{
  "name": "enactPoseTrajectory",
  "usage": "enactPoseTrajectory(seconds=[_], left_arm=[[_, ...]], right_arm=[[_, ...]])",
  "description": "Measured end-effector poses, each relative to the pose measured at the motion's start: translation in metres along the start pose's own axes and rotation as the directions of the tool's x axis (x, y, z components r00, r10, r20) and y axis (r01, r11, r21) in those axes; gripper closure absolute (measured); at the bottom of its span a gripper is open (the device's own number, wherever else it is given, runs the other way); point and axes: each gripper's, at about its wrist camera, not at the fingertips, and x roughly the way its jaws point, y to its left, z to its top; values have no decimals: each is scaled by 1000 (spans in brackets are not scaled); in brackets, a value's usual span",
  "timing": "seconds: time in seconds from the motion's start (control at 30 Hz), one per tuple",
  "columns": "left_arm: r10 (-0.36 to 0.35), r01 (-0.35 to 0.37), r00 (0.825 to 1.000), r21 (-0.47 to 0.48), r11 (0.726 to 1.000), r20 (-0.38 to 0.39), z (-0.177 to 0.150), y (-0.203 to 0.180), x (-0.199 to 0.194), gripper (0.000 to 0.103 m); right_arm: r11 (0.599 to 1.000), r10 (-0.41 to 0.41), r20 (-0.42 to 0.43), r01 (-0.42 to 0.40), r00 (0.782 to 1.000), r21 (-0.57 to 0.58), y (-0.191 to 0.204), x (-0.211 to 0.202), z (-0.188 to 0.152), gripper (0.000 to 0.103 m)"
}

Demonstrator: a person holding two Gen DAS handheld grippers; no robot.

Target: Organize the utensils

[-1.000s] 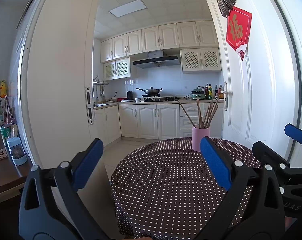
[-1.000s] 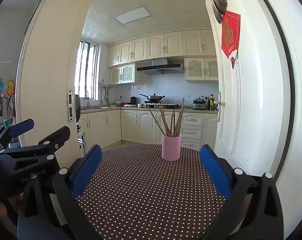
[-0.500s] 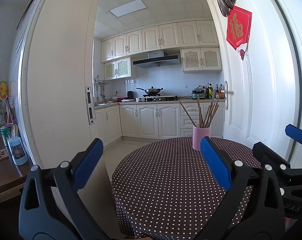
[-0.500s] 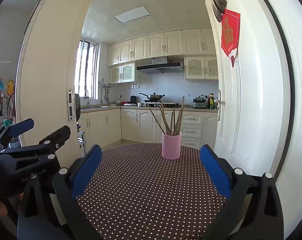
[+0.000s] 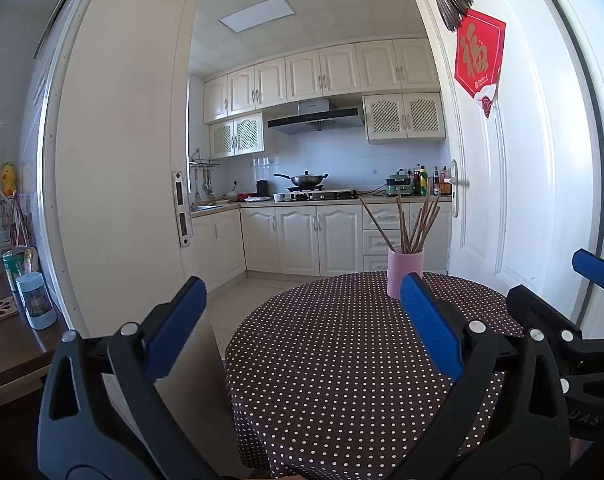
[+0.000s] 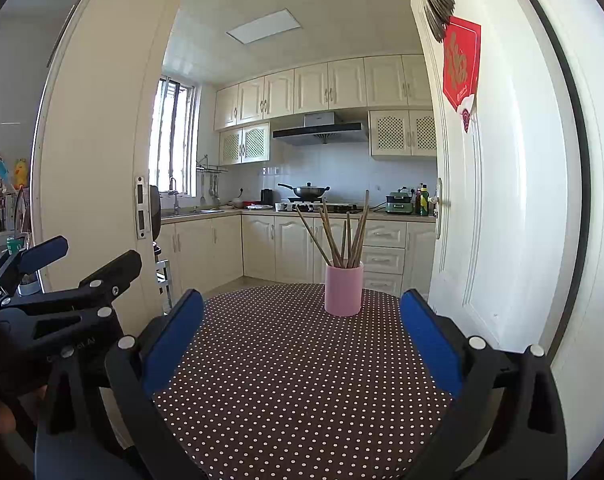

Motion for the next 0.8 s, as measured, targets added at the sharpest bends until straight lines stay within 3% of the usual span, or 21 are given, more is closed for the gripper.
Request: enactPoseTrajectory(seconds=[0.8], left_arm=[[22,-22,1000,4,1000,1,-3,0,1,7]], right_arm=[[1000,1,-12,-1,1000,-2,2,3,1,8]])
